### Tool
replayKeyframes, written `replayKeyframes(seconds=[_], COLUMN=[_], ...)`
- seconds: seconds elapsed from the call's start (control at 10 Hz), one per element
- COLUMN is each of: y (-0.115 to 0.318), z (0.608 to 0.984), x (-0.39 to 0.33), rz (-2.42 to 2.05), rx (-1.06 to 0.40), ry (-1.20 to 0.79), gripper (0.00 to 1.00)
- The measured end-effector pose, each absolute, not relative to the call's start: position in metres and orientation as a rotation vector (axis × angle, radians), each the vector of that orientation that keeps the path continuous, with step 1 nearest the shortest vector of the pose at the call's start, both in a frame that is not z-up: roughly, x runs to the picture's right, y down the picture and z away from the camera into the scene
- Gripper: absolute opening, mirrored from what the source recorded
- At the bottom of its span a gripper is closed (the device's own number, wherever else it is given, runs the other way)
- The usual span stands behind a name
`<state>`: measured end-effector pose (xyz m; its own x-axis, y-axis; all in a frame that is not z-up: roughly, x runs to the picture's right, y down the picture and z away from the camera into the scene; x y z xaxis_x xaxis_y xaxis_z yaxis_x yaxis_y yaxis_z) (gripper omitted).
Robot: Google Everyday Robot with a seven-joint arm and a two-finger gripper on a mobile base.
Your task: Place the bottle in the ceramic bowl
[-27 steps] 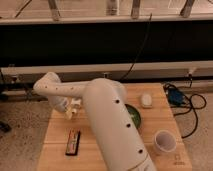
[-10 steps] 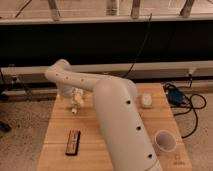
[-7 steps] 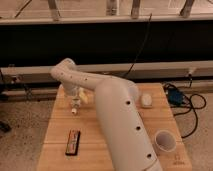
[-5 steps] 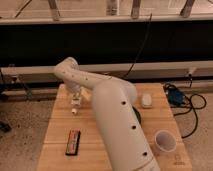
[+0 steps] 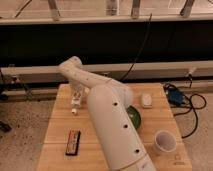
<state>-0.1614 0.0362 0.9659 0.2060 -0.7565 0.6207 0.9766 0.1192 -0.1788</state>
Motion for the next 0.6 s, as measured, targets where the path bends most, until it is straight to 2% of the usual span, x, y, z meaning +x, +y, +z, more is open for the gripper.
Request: replayKeyframes(seconds=[0.1,0.6], y=[0.0379,0.0427], z=[0.9697,0.9697], x=[-0.1616,-0.1639], rz=[-1.317,-1.33], rx=[-0.63,-0.628], ry=[-0.448,-0.512], gripper=[0.7,0.19])
